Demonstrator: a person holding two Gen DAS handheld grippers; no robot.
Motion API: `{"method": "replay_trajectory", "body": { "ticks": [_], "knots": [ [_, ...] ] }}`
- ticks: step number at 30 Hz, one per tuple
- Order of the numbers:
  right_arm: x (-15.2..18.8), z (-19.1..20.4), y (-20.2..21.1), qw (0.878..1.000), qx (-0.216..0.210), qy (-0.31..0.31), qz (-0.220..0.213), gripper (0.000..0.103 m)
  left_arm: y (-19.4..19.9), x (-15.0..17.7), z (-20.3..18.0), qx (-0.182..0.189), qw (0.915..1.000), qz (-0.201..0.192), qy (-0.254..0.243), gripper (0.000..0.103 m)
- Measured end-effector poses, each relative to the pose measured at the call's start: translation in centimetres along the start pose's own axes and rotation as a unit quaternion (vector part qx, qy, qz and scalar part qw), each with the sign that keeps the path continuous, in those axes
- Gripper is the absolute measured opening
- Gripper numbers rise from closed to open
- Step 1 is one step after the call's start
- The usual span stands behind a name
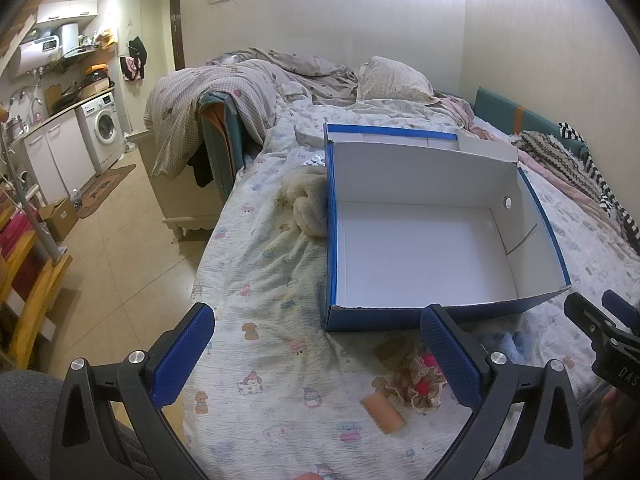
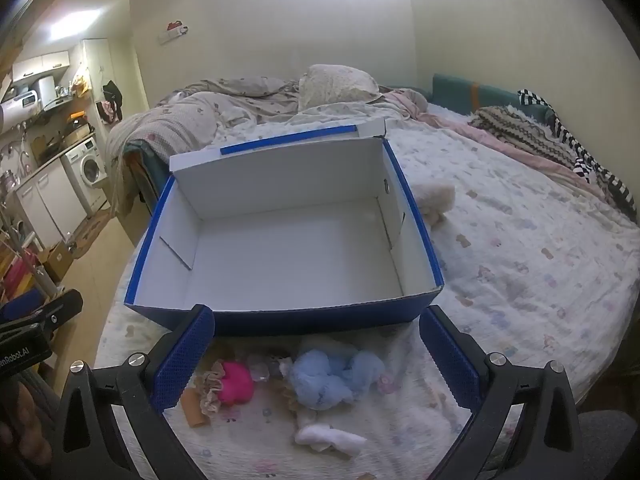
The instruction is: Organize soft objects
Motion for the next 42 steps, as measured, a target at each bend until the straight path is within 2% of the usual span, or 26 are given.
{"method": "replay_trajectory", "body": {
  "ticks": [25, 42],
  "knots": [
    [0.1, -0.1, -0.1, 1.0, 0.0, 0.0, -0.001, 0.103, 0.9, -1.1, 0.0, 0.002, 1.0, 0.0, 0.002, 0.103],
    [0.2, 0.0, -0.1, 1.0, -0.008, -0.006, 0.008, 0.103, 0.0, -0.1, -0.3, 0.001, 1.0, -0.002, 0.006, 0.103]
  ]
}}
Point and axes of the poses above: each gripper's, at about its wrist camera, not at the fingertips, and y roughly against the way its jaws point, z to its left, x to its underside, the point moved 4 cm from there along -y, roughly the way its jaws point, and after that the axes turned 7 degrees about y, right-handed, at the moved point
